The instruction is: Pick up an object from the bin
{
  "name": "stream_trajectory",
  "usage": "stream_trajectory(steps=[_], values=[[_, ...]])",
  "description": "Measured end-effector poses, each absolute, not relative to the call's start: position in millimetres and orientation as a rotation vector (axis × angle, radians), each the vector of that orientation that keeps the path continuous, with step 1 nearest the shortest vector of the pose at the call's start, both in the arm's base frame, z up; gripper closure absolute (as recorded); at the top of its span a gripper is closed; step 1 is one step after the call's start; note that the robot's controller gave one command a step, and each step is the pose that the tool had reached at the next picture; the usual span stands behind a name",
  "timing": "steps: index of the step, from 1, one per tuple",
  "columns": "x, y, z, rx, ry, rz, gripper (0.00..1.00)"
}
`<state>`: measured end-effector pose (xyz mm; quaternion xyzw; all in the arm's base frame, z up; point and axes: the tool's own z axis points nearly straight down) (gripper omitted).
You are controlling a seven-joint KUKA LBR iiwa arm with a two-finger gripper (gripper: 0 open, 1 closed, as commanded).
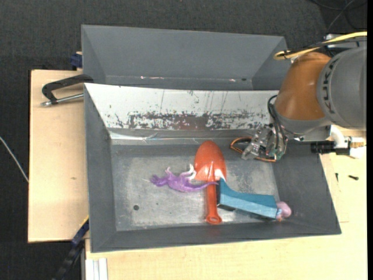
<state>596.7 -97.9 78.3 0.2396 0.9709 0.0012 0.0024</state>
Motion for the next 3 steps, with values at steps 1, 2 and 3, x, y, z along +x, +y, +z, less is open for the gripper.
stream_trajectory(steps=[1,2,3], values=[[595.9,-97.8,88.9,0.752,3.048,0.002,1.0],[596.7,-97.8,102.2,0.752,3.046,0.003,1.0],[597.2,-97.9,113.5,0.751,3.044,0.003,1.0]])
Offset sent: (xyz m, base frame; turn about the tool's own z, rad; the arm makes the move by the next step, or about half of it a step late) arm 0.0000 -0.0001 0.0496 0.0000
